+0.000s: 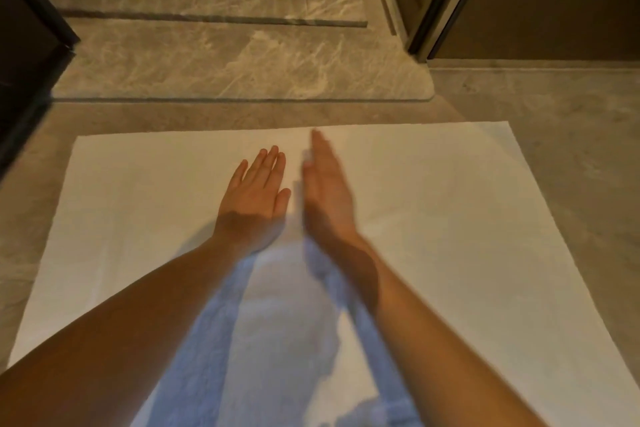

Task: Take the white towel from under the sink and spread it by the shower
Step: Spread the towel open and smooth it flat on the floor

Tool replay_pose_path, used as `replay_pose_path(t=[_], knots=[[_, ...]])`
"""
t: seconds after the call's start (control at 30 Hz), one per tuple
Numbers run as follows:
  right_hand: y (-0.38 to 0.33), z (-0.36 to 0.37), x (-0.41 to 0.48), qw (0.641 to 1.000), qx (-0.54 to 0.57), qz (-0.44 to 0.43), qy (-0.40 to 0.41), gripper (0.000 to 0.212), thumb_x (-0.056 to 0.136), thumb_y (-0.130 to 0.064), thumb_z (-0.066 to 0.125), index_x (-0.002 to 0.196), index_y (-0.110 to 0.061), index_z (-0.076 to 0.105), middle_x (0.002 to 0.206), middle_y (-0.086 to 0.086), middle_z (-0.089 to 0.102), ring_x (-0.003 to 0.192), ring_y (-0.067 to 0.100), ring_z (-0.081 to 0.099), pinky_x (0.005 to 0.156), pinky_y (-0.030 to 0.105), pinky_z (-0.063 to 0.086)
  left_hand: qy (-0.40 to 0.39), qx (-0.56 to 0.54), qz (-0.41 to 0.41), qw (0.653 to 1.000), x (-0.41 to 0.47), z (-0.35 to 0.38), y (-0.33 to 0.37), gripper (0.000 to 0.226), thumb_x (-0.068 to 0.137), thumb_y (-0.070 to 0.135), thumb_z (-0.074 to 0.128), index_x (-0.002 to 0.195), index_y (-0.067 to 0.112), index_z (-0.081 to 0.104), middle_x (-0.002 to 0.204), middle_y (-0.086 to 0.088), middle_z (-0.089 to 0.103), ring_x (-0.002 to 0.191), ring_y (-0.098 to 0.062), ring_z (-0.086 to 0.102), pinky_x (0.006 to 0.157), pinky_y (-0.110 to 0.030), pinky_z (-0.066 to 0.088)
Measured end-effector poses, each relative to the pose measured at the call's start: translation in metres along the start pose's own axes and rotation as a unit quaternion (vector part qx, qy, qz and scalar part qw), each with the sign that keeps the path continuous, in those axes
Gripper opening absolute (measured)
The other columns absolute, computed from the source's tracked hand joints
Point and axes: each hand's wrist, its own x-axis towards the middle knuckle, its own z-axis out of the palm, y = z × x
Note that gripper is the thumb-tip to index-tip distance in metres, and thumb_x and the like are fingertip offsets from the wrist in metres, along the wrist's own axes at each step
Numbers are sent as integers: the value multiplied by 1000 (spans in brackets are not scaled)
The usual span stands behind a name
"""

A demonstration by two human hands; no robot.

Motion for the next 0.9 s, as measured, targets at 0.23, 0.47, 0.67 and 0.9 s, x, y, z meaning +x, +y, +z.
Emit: replay_pose_path(t=[0.23,0.47,0.67,0.9], knots=[[-5,42,-49,998,-53,-23,-33,55,102,-26,24,153,-6,22,160,11,24,148,21,19,122,34,12,-51,68,11,996,2,0,-4,67,95,37,15,154,12,-4,163,-3,-7,149,-15,-7,121,-39,2],[83,-41,-55,946,-320,4,-46,57,102,-34,24,156,-17,13,163,2,14,150,21,8,121,37,4,-18,-4,4,1000,1,4,-5,63,97,41,12,155,15,10,163,-2,7,150,-13,3,121,-37,2],[137,-124,-77,941,-331,60,-42,60,100,-39,11,156,-17,7,164,0,7,150,15,1,122,34,2,-20,-1,1,1000,0,1,-4,64,97,41,10,155,13,11,163,-2,8,150,-14,4,121,-37,2],[129,-130,-74,933,-345,62,-78,60,101,-34,16,156,-13,4,164,4,3,150,17,-1,122,36,1,-42,7,-13,999,-1,-4,-1,64,97,43,9,155,16,5,164,0,4,149,-13,0,120,-33,-3]])
